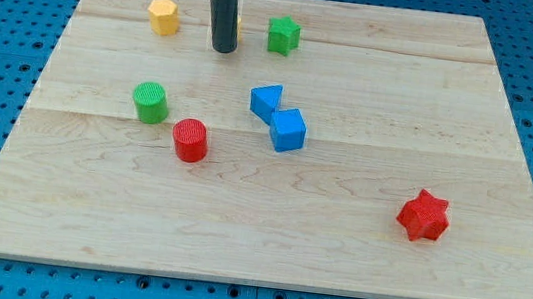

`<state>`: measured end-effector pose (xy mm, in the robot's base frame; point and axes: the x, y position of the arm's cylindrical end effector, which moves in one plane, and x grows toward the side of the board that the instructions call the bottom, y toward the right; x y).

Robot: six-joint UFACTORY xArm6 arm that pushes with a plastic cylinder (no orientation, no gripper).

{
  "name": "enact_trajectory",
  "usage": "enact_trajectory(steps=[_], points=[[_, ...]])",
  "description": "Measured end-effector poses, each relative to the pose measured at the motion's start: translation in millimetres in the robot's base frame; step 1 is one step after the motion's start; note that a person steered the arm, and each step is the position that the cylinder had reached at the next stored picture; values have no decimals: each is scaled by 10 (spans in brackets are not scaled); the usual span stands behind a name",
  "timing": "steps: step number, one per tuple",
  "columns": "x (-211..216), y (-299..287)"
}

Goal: Push the blue cube towards left

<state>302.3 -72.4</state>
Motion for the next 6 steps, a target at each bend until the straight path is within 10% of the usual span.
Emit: enact_trajectory(steps=[4, 6], points=[[1153, 1459], [1492, 778]])
